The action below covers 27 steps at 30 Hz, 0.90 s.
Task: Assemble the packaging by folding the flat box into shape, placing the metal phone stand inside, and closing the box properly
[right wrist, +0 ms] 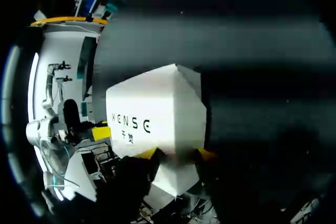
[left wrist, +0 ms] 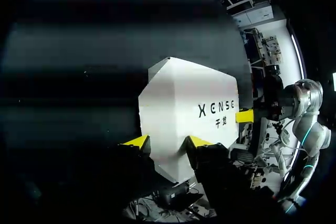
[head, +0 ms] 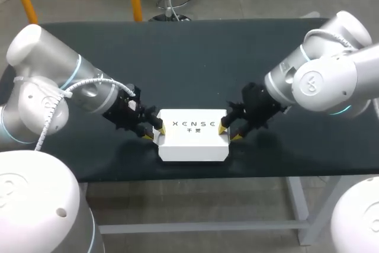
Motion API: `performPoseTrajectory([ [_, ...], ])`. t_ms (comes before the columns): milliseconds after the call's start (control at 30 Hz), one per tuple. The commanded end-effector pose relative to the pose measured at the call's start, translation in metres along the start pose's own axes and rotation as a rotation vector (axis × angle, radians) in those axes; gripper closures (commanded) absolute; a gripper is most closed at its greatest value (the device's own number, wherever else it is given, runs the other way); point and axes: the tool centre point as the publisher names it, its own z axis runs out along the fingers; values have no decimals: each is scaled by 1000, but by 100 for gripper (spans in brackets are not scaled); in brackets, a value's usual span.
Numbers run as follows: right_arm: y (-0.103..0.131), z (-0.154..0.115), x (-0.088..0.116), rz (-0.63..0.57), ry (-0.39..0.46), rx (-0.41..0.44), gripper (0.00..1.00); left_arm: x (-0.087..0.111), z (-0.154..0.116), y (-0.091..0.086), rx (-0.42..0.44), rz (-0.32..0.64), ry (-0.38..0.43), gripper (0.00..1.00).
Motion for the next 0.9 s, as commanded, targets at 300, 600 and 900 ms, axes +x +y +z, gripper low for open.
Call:
performPoseTrajectory([
  [300,-1,8,-9,-16,59,-6,51,-6,8,-3,-27,26,54,49],
  [600,0,11,-4,-26,71,-4,51,-4,11,-7,-48,35,83,50],
  [900,-2,15,1,-31,80,-5,51,2,16,-9,-77,44,114,50],
])
